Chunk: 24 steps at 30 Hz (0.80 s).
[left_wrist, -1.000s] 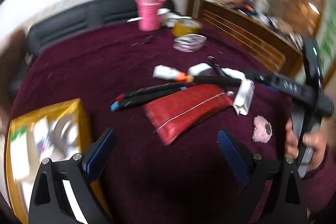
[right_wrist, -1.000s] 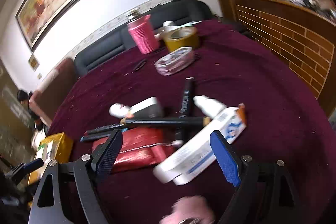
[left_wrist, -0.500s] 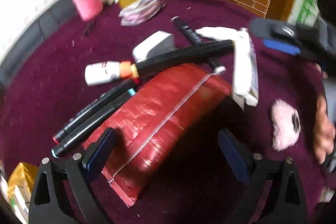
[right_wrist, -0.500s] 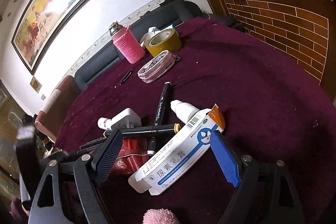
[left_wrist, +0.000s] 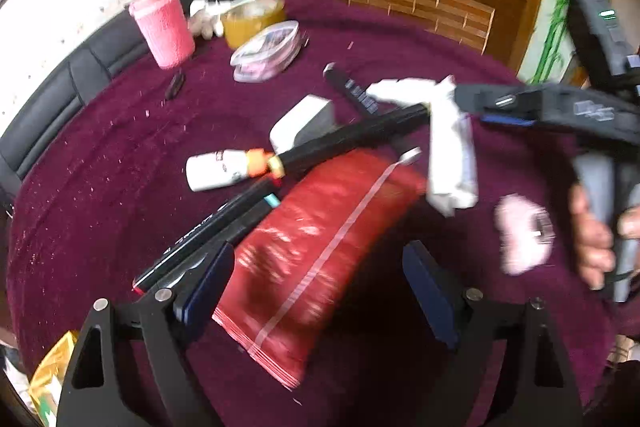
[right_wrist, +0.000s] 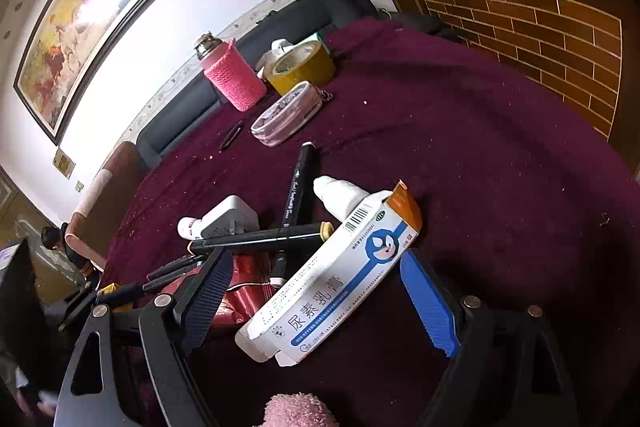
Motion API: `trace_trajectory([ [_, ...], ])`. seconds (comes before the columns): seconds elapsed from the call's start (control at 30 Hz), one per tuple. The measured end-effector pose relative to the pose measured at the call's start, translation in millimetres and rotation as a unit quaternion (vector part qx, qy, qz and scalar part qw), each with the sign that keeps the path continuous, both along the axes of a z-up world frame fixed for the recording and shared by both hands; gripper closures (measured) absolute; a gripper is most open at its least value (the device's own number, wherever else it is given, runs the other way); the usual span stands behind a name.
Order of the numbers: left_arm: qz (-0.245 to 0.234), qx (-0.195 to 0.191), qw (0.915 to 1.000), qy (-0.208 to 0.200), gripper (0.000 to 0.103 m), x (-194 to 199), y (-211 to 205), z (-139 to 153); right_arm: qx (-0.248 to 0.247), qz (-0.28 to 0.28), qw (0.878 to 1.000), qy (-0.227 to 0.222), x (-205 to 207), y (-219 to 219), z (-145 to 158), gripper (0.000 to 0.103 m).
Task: Organize objects
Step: 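Reach to the red foil packet and grasp it with the left gripper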
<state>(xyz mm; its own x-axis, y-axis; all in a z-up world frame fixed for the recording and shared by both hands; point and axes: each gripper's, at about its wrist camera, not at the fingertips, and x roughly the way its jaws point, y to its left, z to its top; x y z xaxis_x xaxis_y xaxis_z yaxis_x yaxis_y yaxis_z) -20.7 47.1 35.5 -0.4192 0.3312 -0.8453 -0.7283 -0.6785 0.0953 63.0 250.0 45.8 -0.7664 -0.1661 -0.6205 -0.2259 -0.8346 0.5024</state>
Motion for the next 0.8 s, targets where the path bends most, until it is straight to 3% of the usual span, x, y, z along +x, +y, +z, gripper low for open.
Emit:
trace_trajectory([
  [0.17, -0.006, -0.018, 0.9991, -0.039, 0.012, -18, 10, -23, 0.001, 0.004, 1.0, -0.006, -3, -1, -2, 0.014],
  [0.27, -0.019, 0.026, 0.9964, -0.079, 0.012, -12, 12, -20, 0.001, 0.008, 1.0, -0.009, -4, -2, -3, 0.014],
  [0.33, -0.042, 0.055, 0.9901, -0.122, 0.012, -7, 9, -16, -0.001, 0.01, 1.0, -0.013, -5, -2, -4, 0.014],
  [0.4, -0.066, 0.063, 0.9853, -0.144, 0.013, 5, 9, -13, -0.006, 0.013, 1.0, -0.017, -6, -2, -6, 0.014],
  [0.6, -0.038, 0.041, 0.9956, -0.076, 0.014, 12, 22, -12, -0.007, 0.009, 1.0, -0.02, -5, -1, -7, 0.014],
  [0.73, -0.033, -0.02, 0.9984, -0.04, 0.012, 13, 48, -33, -0.008, 0.007, 1.0, -0.023, -5, 0, -7, 0.014],
  [0.8, -0.031, -0.018, 0.9991, -0.02, 0.012, 14, 53, -34, -0.01, 0.006, 1.0, -0.024, -5, 1, -8, 0.014],
])
